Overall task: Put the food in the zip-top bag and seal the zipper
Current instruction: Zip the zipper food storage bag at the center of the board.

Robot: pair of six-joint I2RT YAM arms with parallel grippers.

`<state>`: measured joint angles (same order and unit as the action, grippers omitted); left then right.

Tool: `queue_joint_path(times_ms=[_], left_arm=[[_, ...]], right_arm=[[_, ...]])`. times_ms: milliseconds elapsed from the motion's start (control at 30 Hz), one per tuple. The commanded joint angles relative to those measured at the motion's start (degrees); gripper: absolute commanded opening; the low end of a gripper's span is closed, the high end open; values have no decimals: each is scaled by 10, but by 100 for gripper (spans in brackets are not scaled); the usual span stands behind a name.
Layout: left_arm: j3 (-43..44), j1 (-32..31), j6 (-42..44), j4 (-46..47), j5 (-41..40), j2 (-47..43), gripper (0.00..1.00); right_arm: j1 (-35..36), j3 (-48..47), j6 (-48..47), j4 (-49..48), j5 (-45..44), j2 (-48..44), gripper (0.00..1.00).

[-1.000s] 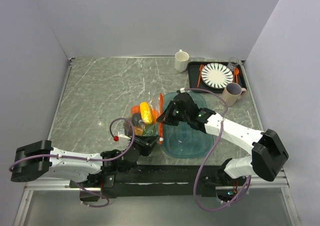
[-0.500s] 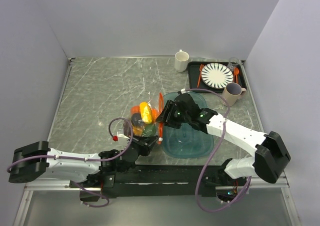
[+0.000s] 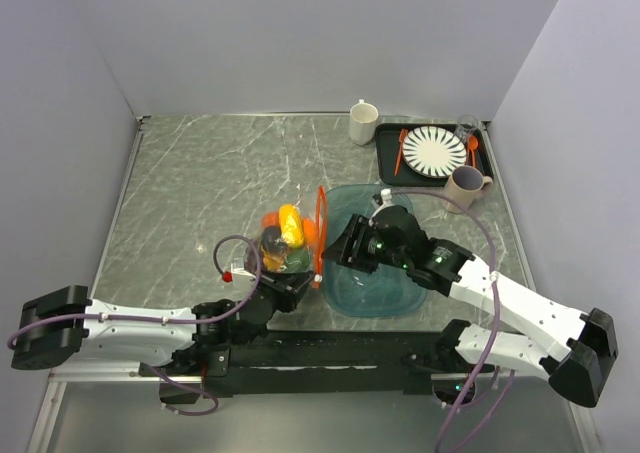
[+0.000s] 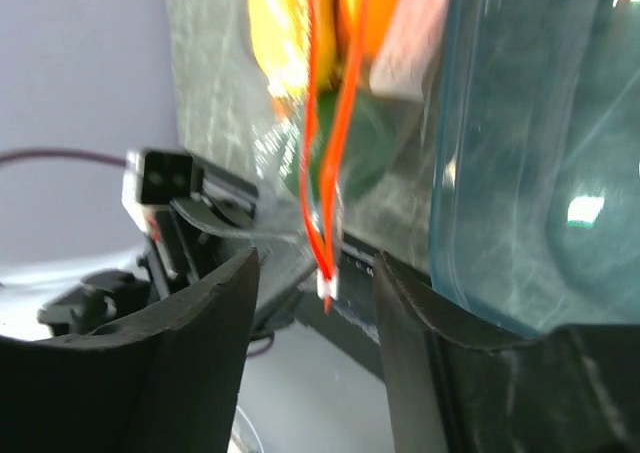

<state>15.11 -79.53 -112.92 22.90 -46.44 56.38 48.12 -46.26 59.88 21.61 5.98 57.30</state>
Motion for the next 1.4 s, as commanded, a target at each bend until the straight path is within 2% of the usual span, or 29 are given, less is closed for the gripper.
queue_joint_path(times_ms=[0, 400, 1167, 1200, 1233, 1300, 1333, 1367], left_arm=[[-4, 2, 6, 4, -16, -14, 1], [-12, 2, 2, 29, -9, -4, 1], [-25, 3, -7, 51, -2, 5, 1], [-25, 3, -7, 51, -2, 4, 1], [-24, 4, -7, 49, -2, 3, 1], [-23, 4, -6, 49, -2, 3, 1], [-22, 4, -5, 50, -1, 5, 1], [-22, 4, -6, 52, 0, 6, 1]], right_arm=[[23, 13, 27, -9, 4, 6, 54], [66, 6, 37, -31, 3, 50, 44], [73, 13, 31, -50, 28, 78, 32], [72, 11, 31, -48, 28, 80, 30], [73, 10, 31, -47, 27, 81, 23], [72, 12, 31, -48, 27, 78, 20], [72, 13, 31, -49, 28, 77, 9], [72, 13, 32, -48, 28, 77, 5]])
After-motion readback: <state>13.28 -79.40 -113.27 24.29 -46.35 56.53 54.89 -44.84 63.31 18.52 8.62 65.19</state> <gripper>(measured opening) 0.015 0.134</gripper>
